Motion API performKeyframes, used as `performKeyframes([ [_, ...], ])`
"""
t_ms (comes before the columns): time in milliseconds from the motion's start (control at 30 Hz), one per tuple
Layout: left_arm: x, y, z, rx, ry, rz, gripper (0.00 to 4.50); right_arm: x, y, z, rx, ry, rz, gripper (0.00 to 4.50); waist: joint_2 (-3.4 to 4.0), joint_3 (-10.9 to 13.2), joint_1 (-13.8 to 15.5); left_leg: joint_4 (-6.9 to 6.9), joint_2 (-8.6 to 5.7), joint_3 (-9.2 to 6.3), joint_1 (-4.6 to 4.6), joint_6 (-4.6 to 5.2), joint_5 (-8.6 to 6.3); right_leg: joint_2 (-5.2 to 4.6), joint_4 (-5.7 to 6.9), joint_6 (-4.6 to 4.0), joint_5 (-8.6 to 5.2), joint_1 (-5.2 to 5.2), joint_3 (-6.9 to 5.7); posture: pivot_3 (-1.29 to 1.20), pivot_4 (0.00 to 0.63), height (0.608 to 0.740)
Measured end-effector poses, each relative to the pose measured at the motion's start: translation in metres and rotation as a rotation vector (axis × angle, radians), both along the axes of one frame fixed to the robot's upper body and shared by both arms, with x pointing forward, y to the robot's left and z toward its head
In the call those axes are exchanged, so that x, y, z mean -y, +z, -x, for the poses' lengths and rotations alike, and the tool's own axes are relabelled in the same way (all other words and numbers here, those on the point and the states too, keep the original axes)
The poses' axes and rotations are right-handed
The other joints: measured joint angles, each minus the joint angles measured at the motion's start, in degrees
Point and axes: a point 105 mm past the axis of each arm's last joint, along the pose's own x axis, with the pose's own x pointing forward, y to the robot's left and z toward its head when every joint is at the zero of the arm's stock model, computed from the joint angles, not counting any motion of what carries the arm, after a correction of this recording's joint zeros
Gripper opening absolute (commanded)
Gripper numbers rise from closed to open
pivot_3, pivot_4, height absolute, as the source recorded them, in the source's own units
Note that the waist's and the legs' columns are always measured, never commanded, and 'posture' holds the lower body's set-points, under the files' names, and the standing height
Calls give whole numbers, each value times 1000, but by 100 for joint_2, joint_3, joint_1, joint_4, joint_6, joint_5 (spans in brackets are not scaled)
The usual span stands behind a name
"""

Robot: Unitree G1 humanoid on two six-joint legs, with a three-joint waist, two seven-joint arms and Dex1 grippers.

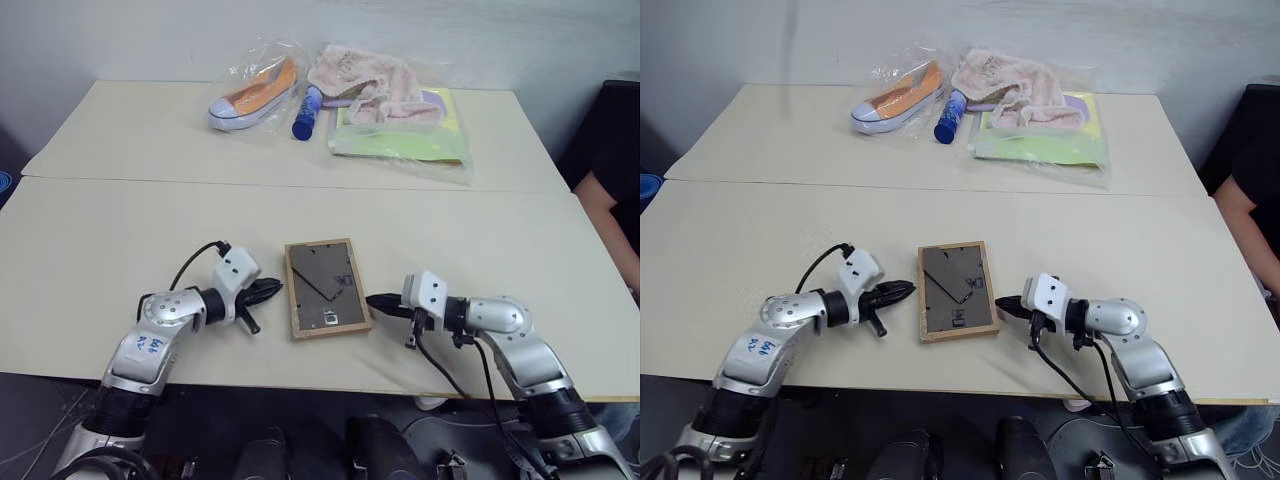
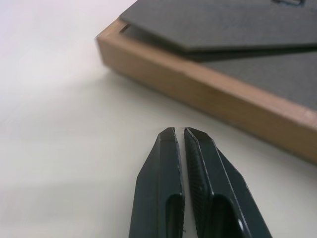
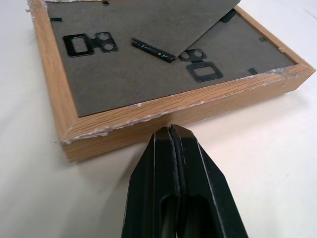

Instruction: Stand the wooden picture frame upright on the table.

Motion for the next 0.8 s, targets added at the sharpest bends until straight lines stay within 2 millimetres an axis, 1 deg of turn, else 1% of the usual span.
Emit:
performKeyframes([
  [33,-8,1,2,-24,14,7,682,4,0,1,-3,-6,14,0,0,0,-3,0,0,-1,0,0,0,0,-1,0,0,0,0,0,150,740],
  [67,-17,1,6,-78,32,39,911,7,1,2,-1,-9,26,0,0,0,-11,0,2,-1,0,0,0,0,-3,-1,0,-1,1,0,150,740],
  [133,-33,5,19,-209,54,118,1530,17,4,4,2,-21,52,0,0,0,-7,-5,3,-2,2,0,0,0,-4,-2,-1,-1,1,0,150,740],
  [200,-41,7,36,-402,41,204,2188,22,5,7,1,-19,76,0,-1,1,0,-3,3,-5,1,0,0,-1,-4,-3,-2,0,0,0,150,740],
  [233,-40,8,42,-483,36,240,2403,22,5,8,0,-16,79,0,-1,1,-1,-2,3,-6,2,0,-1,-2,-5,-3,-2,2,1,0,150,740],
  [300,-34,11,50,-649,34,310,3026,19,5,10,-5,-7,79,0,-1,1,39,3,-1,-10,-1,3,-2,-4,-5,-3,-2,4,-1,0,150,740],
  [367,-25,17,48,-774,30,370,3686,16,5,11,-5,1,80,0,-1,1,94,11,-4,-12,-3,5,-3,-4,-3,-2,-2,5,-2,0,150,740],
  [433,-14,21,45,-858,3,424,4331,12,4,13,-7,16,81,0,-1,0,124,11,-5,-11,-4,7,-7,-2,11,0,-1,4,0,0,150,740],
  [467,-12,21,45,-886,-5,441,4486,11,3,14,-12,20,82,0,-2,0,126,11,-5,-11,-5,7,-9,-2,11,0,-2,3,0,0,150,740],
  [533,-5,22,41,-906,-12,464,4486,11,1,13,-23,13,85,0,-1,0,127,12,-5,-9,-6,6,-10,-2,10,0,-2,1,1,0,150,740],
  [633,12,19,32,-927,-13,481,4486,6,2,12,-23,13,83,0,-1,0,161,32,-7,-13,-5,6,-10,-3,-2,1,-2,7,-3,0,150,740],
  [700,21,18,27,-940,-11,473,4486,0,2,13,-21,29,87,0,0,-1,176,34,-11,-15,0,6,-10,-6,-3,2,-1,14,-1,0,150,740],
  [800,30,18,25,-953,-18,437,4486,-3,2,13,-19,33,91,0,8,-8,179,33,-13,-17,0,6,-11,-6,-5,3,-1,16,0,0,150,740],
])
